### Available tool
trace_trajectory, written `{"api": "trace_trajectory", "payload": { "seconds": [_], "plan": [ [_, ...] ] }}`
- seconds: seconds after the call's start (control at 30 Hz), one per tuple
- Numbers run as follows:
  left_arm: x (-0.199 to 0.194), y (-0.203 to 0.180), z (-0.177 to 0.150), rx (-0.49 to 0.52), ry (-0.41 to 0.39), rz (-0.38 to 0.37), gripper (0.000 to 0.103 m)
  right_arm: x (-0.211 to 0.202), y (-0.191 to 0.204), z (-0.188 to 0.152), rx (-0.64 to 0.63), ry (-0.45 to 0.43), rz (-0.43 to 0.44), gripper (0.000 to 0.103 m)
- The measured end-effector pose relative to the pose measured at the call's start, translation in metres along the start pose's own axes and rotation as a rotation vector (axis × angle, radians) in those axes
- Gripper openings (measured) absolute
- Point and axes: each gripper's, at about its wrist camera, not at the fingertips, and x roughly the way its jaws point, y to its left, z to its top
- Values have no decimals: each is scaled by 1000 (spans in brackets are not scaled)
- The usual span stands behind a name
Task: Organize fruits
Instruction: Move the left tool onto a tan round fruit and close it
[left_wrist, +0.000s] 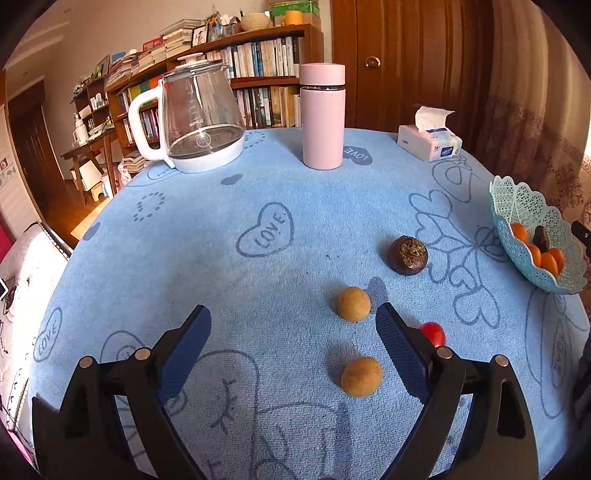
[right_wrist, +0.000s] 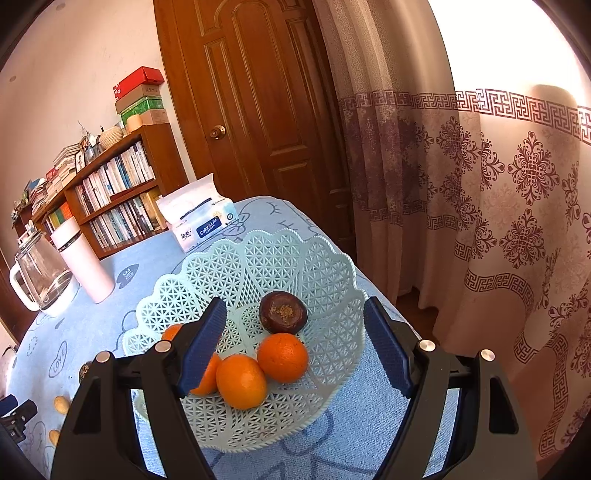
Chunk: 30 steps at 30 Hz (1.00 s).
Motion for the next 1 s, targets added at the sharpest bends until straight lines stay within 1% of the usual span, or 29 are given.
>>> {"api": "trace_trajectory", "payload": {
  "seconds": [0.1,0.37,0.5,0.7,0.73,0.8,0.87,0.93,1.0],
  "plan": [
    [4,-1,-6,-1,12,-20,90,1,3,-1,-13,0,-7,78],
    [11,-15,-17,38,31,-84,89,9,7,-5,-40,24,-28,78],
    [15,-19,-21,43,46,-109,85,10,8,-7,-49,26,-39,78],
    [18,-18,-24,33,63,-131,83,12,10,-7,-62,24,-52,78],
    [19,-18,-25,30,65,-134,79,12,10,-8,-63,24,-54,78],
    [20,-17,-25,21,71,-139,77,12,11,-8,-66,22,-57,78],
    [22,-15,-26,11,82,-150,70,12,11,-8,-68,21,-60,78],
    [24,-13,-27,-2,100,-163,61,12,12,-8,-72,19,-63,78],
    [23,-13,-28,-4,102,-168,57,11,13,-9,-77,15,-66,78]
  ]
}}
